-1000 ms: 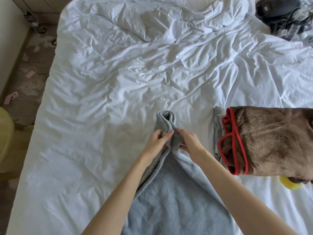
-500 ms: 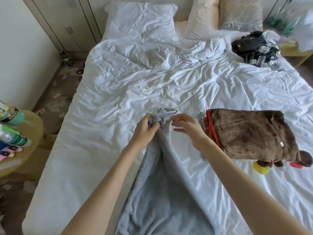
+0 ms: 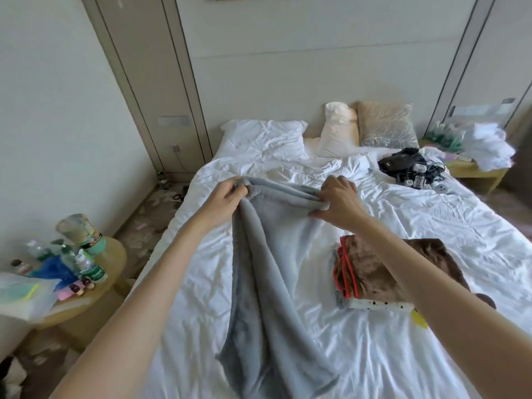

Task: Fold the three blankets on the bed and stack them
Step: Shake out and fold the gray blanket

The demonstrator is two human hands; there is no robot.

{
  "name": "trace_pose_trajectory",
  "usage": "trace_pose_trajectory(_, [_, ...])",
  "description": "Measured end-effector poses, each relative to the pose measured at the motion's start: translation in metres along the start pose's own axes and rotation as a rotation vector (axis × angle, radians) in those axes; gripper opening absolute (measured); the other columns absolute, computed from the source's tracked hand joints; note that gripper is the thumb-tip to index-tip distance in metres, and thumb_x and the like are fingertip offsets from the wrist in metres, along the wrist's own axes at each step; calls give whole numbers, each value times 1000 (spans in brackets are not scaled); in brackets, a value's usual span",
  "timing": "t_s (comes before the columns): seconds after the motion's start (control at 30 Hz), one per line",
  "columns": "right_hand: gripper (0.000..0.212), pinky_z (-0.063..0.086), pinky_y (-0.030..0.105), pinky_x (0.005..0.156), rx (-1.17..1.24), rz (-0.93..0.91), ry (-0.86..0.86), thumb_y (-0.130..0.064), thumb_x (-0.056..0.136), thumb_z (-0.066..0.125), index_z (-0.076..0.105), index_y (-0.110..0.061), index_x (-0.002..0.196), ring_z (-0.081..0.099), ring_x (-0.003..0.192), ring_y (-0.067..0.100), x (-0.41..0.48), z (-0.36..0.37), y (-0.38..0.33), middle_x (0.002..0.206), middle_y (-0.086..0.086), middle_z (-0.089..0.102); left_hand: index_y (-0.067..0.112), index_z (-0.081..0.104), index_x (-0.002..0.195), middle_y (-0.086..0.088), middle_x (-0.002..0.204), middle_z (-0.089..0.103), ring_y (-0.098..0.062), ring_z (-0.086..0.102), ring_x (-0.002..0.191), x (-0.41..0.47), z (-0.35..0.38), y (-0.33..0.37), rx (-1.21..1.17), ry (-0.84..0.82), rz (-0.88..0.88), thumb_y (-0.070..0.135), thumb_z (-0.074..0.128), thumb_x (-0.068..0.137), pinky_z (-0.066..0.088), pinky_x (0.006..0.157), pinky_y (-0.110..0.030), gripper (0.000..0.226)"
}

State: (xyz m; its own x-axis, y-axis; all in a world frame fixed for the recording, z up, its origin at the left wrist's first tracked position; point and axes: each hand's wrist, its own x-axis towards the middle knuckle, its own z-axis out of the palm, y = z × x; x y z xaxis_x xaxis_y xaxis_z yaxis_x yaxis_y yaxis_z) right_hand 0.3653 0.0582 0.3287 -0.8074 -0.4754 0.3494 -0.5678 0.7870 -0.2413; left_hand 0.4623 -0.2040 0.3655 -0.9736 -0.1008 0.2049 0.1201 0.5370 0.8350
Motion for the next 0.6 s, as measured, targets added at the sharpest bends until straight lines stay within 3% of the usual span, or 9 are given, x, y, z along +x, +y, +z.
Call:
trace_pose_trajectory(0.07, [45,31,36,97,61,23,39,-41,74,77,71,-18,113,43,116,26,-4,-28,-8,119,4,53,-7,56,94,-9,79,45,-13,45,73,-8,-18,22,12,35,37,10,43,102,33,68,-29,23])
trace_pose_trajectory(0.1, [40,37,36,92,140,62,39,-38,74,78,72,-14,105,49,111,26,-6,-42,-14,114,6,57,-5,59,99,-10,82,48,-16,47,78,-13,-26,33,12,47,55,11,43,102,35,71,-30,23])
trace_pose_trajectory(0.17, [29,40,36,68,370,164,-11,-32,73,80,66,-6,75,56,82,25,-8,-72,-25,82,8,59,4,61,101,-10,89,57,-16,53,86,-21,-41,53,5,81,103,12,43,101,39,76,-28,20])
trace_pose_trajectory(0.23, [32,32,30,58,636,168,-84,-29,73,81,59,-6,65,47,67,17,-13,-97,-34,65,4,49,12,63,103,-3,98,64,-8,59,93,-31,-54,71,-33,131,131,13,43,102,43,81,-21,20])
trace_pose_trajectory(0.33, [30,46,25,71,978,97,-119,-29,73,81,72,-4,86,62,80,16,-20,-126,-43,81,6,67,16,62,121,0,117,68,-6,61,111,-41,-71,90,-87,174,128,18,45,103,46,93,-23,25])
trace_pose_trajectory(0.4, [51,47,28,84,1158,55,-153,-36,70,80,71,0,105,65,95,22,-19,-137,-47,101,14,71,14,60,124,-2,118,67,-13,62,113,-44,-83,98,-93,208,136,16,47,102,48,97,-30,25])
trace_pose_trajectory(0.47, [58,46,31,85,1293,5,-176,-40,74,78,67,2,113,62,96,25,-13,-142,-50,104,17,67,10,60,121,-5,114,66,-18,62,110,-44,-91,106,-94,232,150,12,47,102,47,99,-35,23])
trace_pose_trajectory(0.6, [28,54,26,78,1535,-70,-180,-36,92,61,73,-14,105,68,93,16,8,-145,-51,98,4,72,8,59,125,-11,122,65,-21,61,114,-31,-99,112,-120,220,168,14,45,104,46,102,-36,26])
